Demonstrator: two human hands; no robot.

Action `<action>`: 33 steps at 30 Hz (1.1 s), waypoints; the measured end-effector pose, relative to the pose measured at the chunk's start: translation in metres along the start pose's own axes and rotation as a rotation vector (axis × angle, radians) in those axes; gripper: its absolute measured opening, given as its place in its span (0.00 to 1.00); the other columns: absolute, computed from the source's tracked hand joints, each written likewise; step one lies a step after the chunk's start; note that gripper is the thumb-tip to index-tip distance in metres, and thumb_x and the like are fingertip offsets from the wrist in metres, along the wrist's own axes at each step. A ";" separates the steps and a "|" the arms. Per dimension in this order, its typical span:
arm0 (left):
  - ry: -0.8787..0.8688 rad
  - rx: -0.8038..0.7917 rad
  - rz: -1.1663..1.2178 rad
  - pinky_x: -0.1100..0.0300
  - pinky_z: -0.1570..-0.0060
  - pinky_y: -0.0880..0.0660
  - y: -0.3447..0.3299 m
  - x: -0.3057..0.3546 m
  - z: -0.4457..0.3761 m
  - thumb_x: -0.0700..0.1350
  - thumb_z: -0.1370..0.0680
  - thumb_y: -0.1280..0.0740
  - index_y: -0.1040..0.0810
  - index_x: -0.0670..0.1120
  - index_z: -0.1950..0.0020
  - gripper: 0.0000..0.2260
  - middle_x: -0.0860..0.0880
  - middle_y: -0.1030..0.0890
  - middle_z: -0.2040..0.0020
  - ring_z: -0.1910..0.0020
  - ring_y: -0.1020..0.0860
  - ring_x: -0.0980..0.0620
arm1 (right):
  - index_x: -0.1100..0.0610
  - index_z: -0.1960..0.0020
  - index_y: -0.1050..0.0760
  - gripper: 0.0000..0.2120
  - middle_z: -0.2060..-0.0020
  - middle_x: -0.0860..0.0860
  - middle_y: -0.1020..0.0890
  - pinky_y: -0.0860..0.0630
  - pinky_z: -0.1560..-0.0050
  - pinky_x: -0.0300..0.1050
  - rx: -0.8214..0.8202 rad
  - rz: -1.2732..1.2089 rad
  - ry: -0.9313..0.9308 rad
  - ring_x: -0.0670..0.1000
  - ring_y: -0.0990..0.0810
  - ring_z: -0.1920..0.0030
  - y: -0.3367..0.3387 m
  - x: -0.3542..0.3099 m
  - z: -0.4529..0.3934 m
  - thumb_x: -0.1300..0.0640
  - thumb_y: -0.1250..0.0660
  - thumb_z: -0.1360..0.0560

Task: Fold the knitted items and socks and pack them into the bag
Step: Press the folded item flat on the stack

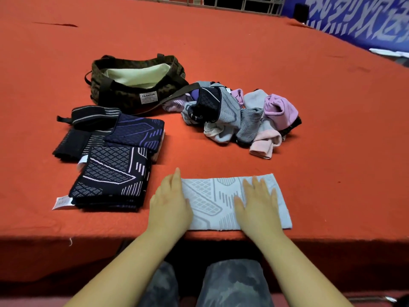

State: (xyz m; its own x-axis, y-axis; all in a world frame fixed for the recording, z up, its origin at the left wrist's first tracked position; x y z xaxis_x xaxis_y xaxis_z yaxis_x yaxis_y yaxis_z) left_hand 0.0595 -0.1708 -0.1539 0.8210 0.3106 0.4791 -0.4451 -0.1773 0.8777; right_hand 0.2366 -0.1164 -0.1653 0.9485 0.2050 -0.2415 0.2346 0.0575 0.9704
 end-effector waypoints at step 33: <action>-0.631 -0.309 -0.205 0.57 0.28 0.64 -0.053 0.092 -0.008 0.59 0.19 0.55 0.50 0.47 0.22 0.28 0.48 0.55 0.21 0.23 0.58 0.50 | 0.53 0.48 0.24 0.11 0.64 0.45 0.21 0.33 0.65 0.31 0.182 -0.585 -0.235 0.47 0.24 0.63 0.038 0.058 0.007 0.62 0.32 0.29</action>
State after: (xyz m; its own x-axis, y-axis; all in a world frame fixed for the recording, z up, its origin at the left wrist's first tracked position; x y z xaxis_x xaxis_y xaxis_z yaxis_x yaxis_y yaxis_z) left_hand 0.1560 -0.1254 -0.1565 0.9069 -0.3044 0.2915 -0.2646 0.1271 0.9559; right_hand 0.3017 -0.1088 -0.1420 0.6701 -0.0304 -0.7417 0.7383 -0.0757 0.6702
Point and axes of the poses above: each hand's wrist, its own z-axis away from the middle knuckle, its own y-axis out of the back of the hand, x = y × z, the point moved 1 cm from there along -z, towards the middle knuckle
